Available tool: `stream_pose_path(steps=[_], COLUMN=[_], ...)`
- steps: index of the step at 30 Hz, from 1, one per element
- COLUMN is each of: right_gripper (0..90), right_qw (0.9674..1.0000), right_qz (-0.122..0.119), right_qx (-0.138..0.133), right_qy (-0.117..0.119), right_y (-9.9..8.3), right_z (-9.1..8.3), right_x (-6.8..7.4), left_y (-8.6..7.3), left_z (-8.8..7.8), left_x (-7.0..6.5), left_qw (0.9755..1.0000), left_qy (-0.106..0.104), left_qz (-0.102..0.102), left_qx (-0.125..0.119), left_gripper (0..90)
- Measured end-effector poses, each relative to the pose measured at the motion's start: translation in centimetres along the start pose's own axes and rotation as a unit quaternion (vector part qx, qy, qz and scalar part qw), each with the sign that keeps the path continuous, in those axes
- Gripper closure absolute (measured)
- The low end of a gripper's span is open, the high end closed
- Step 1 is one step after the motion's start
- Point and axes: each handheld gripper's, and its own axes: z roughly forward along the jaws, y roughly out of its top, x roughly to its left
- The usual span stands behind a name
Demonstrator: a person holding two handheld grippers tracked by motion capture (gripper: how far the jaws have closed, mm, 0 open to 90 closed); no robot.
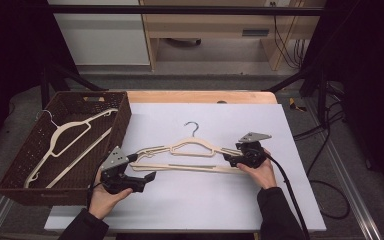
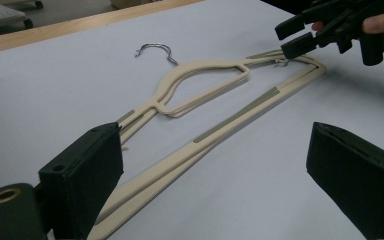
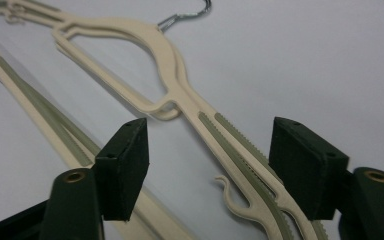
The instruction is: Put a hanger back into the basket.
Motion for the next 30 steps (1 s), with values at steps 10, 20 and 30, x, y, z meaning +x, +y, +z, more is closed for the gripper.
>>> stream_pose_path(steps=[10, 20, 30], right_gripper=[55.6, 70.4, 68.2], right_qw=[0.9997, 0.9974, 0.9954], right_qz=[-0.002, -0.028, -0.04], right_qx=[0.025, 0.058, 0.066], right_qy=[-0.003, 0.032, 0.057], right_y=[-0.8, -0.9, -0.8], right_z=[2.3, 1.9, 1.4], right_x=[-1.0, -0.5, 0.7], left_y=[0.0, 0.1, 0.1], left_z=[0.0, -0.2, -0.2], left_x=[0.0, 0.0, -0.1], left_qw=[1.0, 1.0, 1.0], left_qy=[-0.002, -0.002, -0.004], left_qz=[0.0, 0.001, 0.002], left_qx=[-0.005, -0.006, -0.007], left_gripper=[8.0, 7.9, 7.9])
